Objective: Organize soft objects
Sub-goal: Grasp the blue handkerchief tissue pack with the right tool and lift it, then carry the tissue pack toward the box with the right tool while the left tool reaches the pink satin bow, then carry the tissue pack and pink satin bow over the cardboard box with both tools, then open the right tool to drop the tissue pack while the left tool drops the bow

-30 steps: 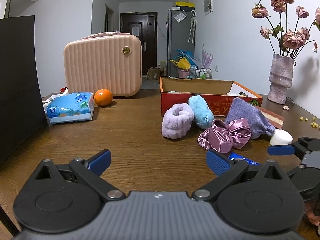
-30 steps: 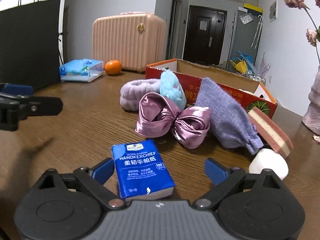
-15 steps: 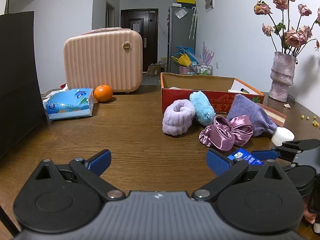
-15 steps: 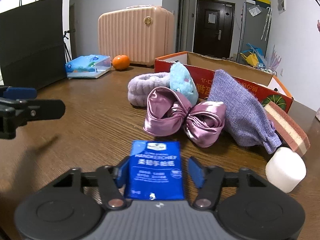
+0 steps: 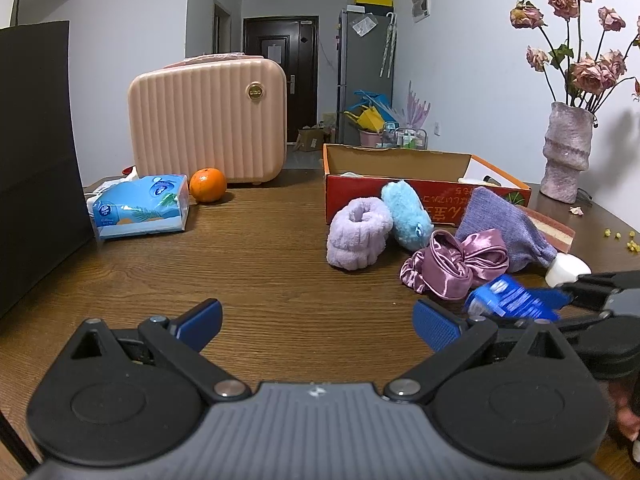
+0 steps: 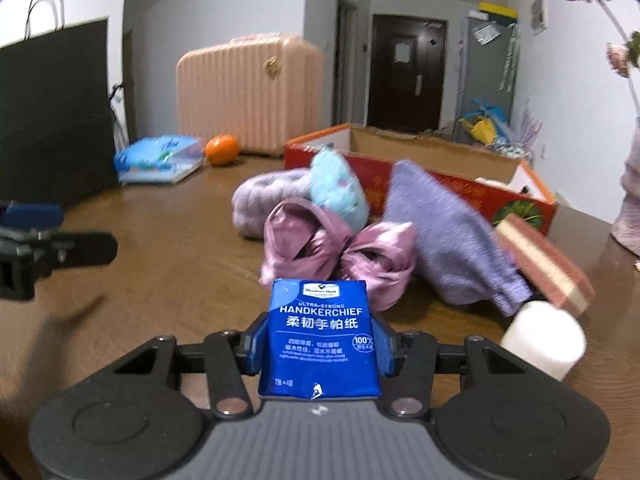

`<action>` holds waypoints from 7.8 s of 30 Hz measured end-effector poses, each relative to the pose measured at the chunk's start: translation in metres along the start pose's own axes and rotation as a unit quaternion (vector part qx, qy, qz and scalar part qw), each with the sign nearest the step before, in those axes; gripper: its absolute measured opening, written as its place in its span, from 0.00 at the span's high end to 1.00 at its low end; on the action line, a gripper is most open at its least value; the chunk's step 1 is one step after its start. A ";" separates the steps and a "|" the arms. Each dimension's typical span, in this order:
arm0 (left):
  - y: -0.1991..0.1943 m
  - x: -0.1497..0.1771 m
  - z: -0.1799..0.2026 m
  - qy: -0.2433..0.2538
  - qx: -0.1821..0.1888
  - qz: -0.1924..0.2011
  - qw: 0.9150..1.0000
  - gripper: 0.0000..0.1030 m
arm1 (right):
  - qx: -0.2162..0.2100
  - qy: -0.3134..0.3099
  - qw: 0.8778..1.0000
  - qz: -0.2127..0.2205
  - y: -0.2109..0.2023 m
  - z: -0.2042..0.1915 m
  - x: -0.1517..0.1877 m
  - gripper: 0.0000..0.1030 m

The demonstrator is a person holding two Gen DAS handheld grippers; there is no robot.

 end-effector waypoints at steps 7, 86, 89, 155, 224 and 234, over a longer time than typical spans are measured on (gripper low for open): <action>0.002 0.002 -0.001 0.001 -0.005 -0.003 1.000 0.00 | 0.039 0.033 0.998 0.038 -0.018 0.029 -0.011 0.51; 0.153 -0.001 0.139 0.028 0.004 -0.091 0.995 0.00 | 0.171 0.116 0.974 0.089 -0.040 0.142 -0.012 0.51; 0.153 -0.001 0.138 0.025 0.007 -0.088 0.996 0.02 | 0.170 0.116 0.974 0.090 -0.039 0.143 -0.013 0.51; 0.072 -0.074 0.102 -0.008 0.034 0.081 0.996 0.52 | 0.153 0.053 0.973 0.163 -0.016 0.102 -0.057 0.51; 0.266 -0.113 0.096 -0.033 -0.014 0.045 0.998 0.32 | 0.143 0.088 0.984 0.063 0.180 0.172 -0.136 0.41; 0.262 -0.115 0.082 -0.046 -0.064 0.064 0.995 0.00 | 0.189 0.113 0.972 0.083 0.165 0.181 -0.134 0.00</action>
Point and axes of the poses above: each gripper's, at about its wrist camera, not at the fingertips, and y roughly the way its jaws point, z to its right, x to its underside, the point moved 4 cm from there along y, roughly the way its jaws point, and after that the axes turned 11 degrees about z, right-handed, at the moved point
